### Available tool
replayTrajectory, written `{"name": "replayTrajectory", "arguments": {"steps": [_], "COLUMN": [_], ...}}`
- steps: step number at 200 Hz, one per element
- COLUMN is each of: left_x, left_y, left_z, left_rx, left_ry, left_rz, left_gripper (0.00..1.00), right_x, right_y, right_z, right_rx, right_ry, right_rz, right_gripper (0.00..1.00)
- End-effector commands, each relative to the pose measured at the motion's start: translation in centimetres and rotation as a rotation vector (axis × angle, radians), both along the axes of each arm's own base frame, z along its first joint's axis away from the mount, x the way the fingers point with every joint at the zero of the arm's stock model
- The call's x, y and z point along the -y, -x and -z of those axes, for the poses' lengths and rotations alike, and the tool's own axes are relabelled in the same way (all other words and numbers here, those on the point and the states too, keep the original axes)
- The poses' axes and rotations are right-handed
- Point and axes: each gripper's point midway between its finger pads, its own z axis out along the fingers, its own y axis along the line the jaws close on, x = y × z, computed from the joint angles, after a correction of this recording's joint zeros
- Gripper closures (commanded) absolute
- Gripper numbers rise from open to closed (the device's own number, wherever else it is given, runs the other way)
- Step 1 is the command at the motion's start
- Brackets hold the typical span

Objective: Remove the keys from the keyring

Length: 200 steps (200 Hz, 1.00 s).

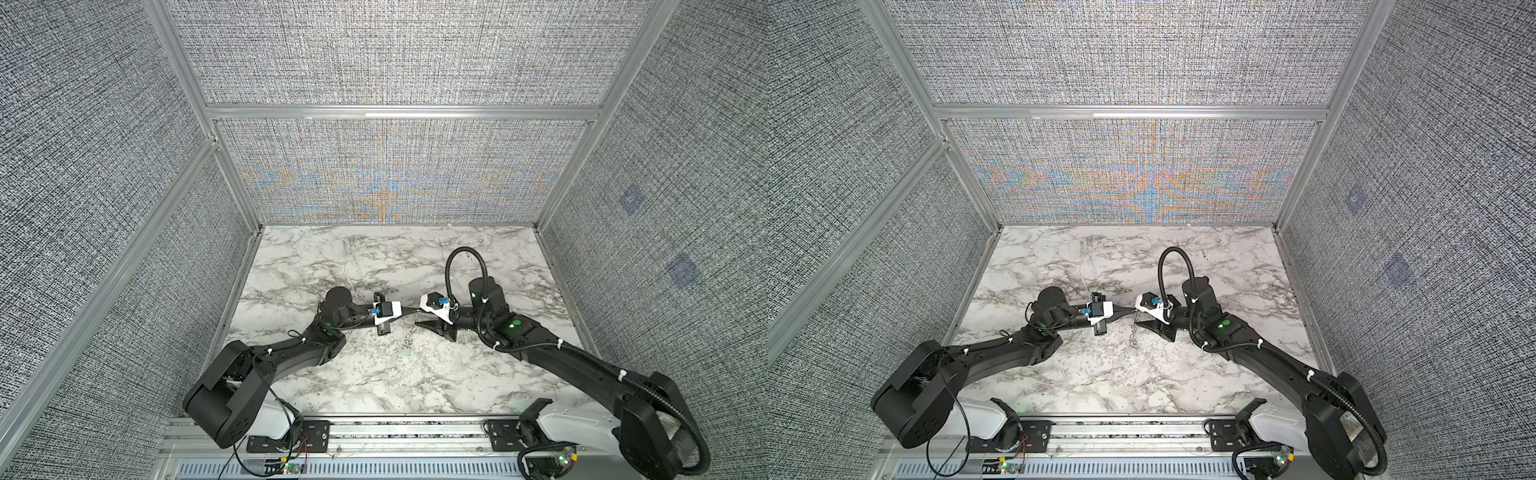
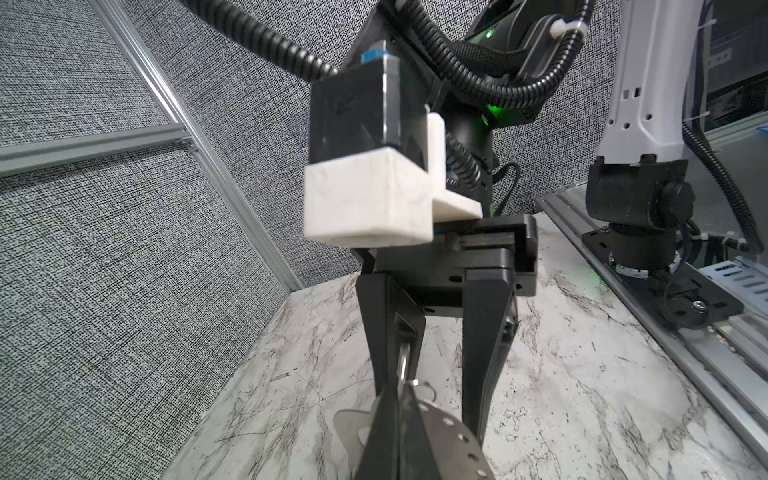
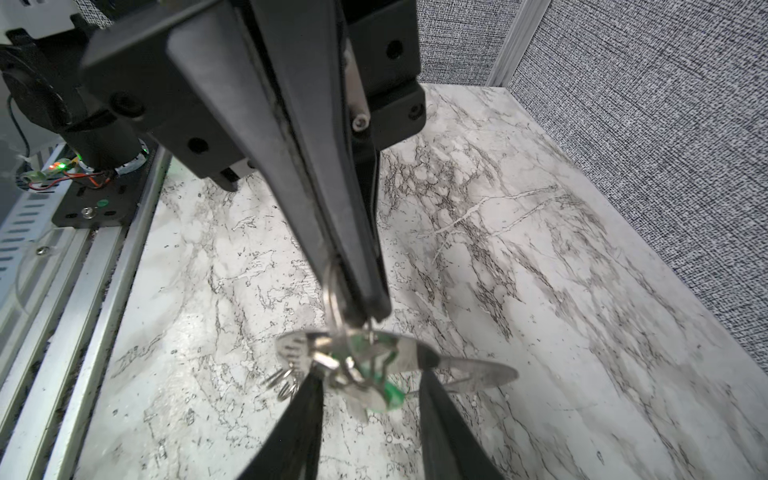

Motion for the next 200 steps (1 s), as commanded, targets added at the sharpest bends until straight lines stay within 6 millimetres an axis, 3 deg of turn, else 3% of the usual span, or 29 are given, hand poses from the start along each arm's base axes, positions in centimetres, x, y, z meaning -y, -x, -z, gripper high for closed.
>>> {"name": "replayTrajectory", "arguments": {"steps": [1,80,200], "left_x": [0.1,0.2,0.0], "left_y": [0.2,-0.3,-0.5], "left_z": [-0.9,-1.3,-1.7], "left_rx": [0.029,0.044,0.051], "left_ry": [0.024,0.039,0.051], "left_rz": [0.016,-0.006,-0.022], "left_gripper": [1.0,1.0,1.0], "right_x": [-0.7,-0.7,0.0], "right_y": [0.3,0.9,1.4], "right_z": [-0.9,-0.8,-0.7], "right_rx": [-0.003,-0.046,-0.061], "right_ry": [-0.055,-0.072,-0.053], "right_rz": [-0.032,-0.042,-0.021], "right_gripper": [0.6,0.75,0.84]}}
